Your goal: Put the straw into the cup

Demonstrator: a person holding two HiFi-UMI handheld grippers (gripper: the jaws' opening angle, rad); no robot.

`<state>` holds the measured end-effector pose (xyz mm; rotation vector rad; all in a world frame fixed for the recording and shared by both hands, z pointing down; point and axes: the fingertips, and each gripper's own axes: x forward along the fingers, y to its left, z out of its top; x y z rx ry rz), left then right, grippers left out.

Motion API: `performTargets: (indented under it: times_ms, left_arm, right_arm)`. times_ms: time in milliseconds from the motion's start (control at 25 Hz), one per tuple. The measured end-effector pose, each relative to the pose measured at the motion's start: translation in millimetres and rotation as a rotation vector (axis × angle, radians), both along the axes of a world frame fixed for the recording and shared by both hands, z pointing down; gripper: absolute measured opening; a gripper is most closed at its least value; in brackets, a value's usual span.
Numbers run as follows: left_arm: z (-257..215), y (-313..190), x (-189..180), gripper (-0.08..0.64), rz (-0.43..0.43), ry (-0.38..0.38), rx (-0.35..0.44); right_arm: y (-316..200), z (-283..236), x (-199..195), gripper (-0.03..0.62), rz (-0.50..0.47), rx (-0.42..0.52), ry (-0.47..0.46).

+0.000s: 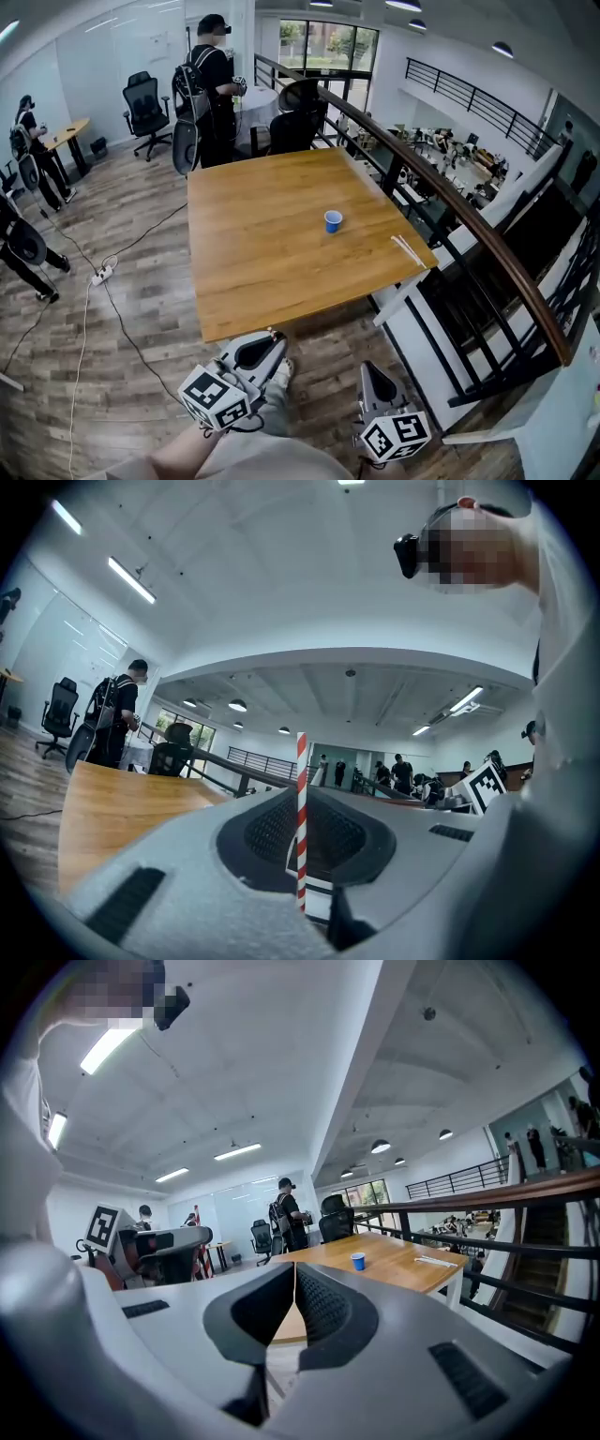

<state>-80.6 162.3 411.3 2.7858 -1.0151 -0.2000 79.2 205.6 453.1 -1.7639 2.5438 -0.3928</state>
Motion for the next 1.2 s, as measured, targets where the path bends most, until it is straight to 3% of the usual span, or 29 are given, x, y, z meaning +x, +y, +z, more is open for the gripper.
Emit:
performTargets:
  times_ms: [1200]
  left_arm:
    - [0.9,-334.0,14.5,0.037,0.062,-0.017,-0.093]
  right_arm:
    - [-323.0,1.8,8.0,0.021,0.037,-0.097,0.018]
